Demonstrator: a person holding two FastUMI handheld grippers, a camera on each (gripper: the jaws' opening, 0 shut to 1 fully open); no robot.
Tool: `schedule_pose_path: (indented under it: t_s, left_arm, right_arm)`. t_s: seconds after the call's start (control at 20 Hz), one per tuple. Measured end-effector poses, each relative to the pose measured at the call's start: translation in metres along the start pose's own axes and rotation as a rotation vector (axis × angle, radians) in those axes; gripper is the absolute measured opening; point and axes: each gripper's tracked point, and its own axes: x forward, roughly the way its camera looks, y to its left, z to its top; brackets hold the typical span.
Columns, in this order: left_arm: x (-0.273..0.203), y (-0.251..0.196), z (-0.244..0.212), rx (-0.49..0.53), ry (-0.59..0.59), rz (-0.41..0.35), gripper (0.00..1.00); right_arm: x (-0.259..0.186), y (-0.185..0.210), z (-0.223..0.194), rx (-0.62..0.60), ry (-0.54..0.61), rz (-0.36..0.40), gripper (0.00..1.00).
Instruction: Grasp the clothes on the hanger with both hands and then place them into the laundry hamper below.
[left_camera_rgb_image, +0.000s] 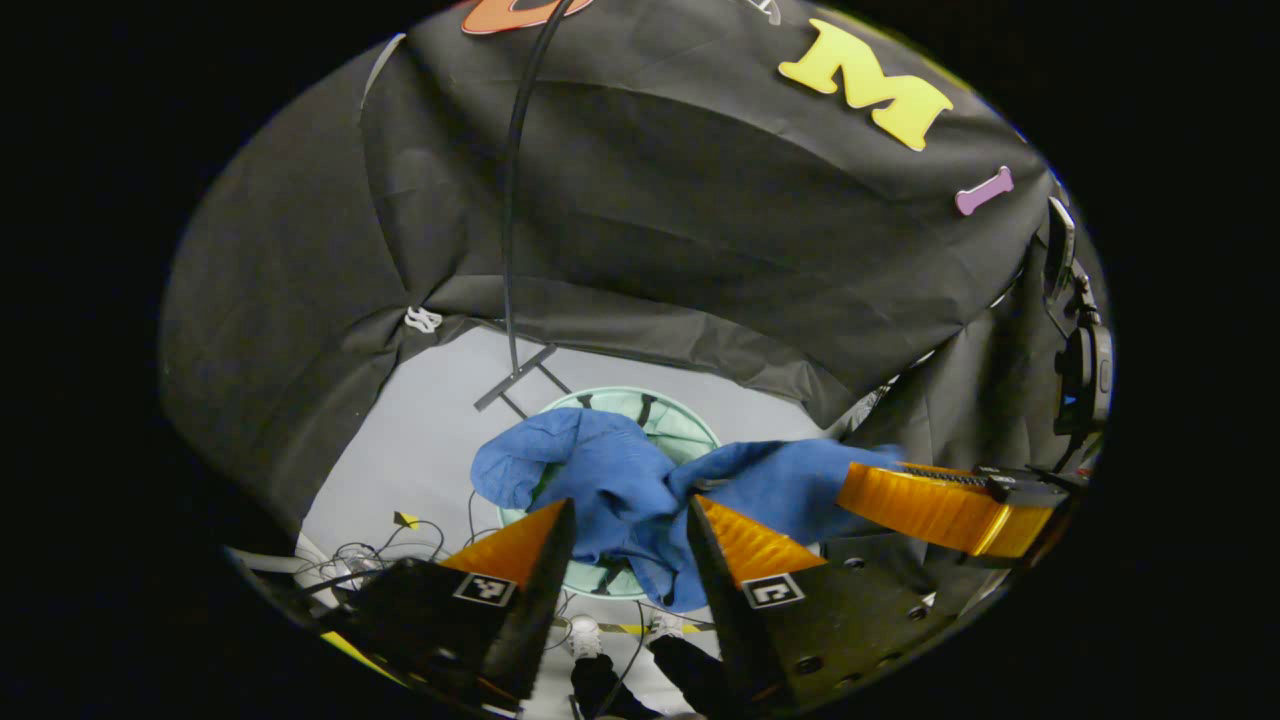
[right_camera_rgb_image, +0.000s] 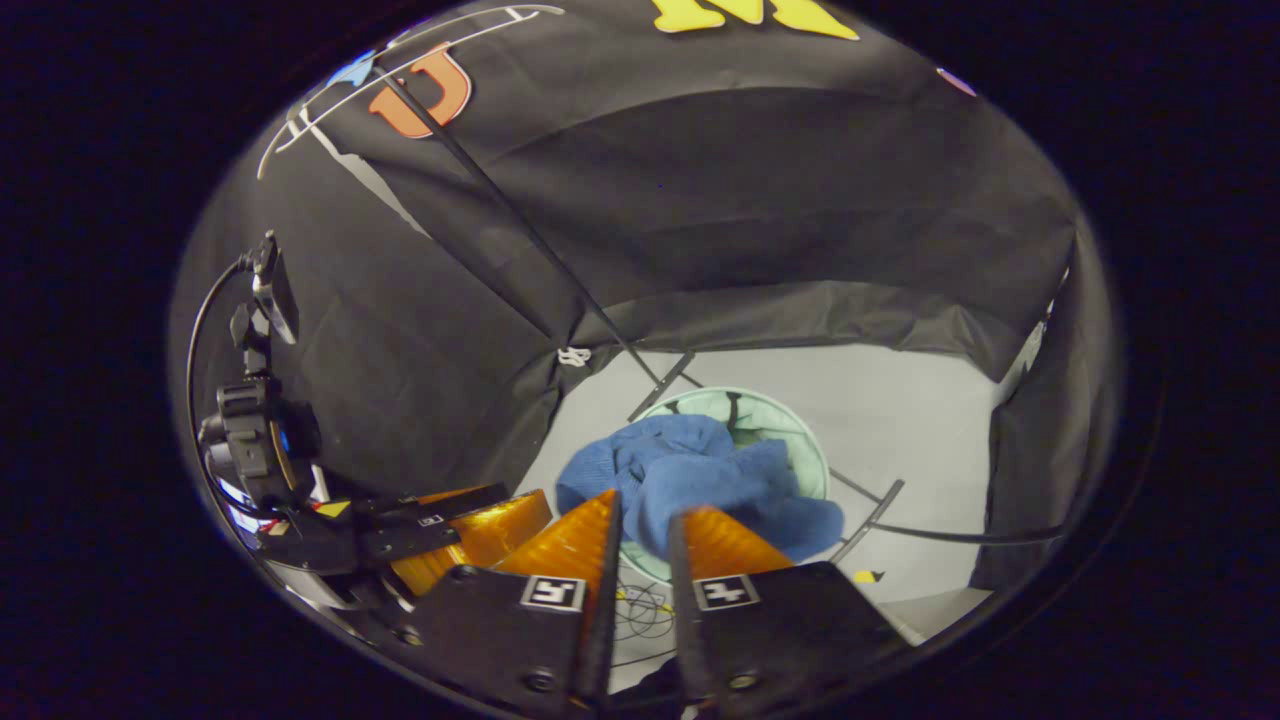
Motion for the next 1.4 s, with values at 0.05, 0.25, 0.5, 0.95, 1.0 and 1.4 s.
schedule_pose_path:
  t_s: [0.05, 0.25, 0.5, 0.95, 1.0, 1.4]
  left_arm:
    - [0.001, 0.002, 0.000, 0.003, -0.006, 0.011, 0.83]
    - [0.002, 0.011, -0.001, 0.019, -0.011, 0.043, 0.95]
    - [-0.003, 0.018, -0.002, 0.031, -0.029, 0.063, 0.94]
    - [-0.065, 0.030, 0.021, 0.114, -0.226, 0.120, 0.94]
    - [-0.074, 0.028, 0.025, 0.134, -0.261, 0.123, 1.00]
    - [-0.190, 0.009, 0.044, 0.241, -0.544, 0.190, 0.97]
  right_arm:
    - [-0.004, 0.002, 0.003, 0.000, -0.009, -0.005, 0.40]
    - [-0.013, -0.004, 0.014, 0.003, -0.054, -0.041, 0.80]
    - [-0.014, -0.008, 0.001, 0.028, -0.048, -0.058, 0.91]
    - [-0.079, -0.008, -0.001, -0.020, -0.213, -0.158, 0.92]
    - [-0.090, -0.007, -0.001, -0.026, -0.242, -0.166, 0.92]
    - [-0.220, -0.004, 0.003, -0.126, -0.545, -0.240, 0.92]
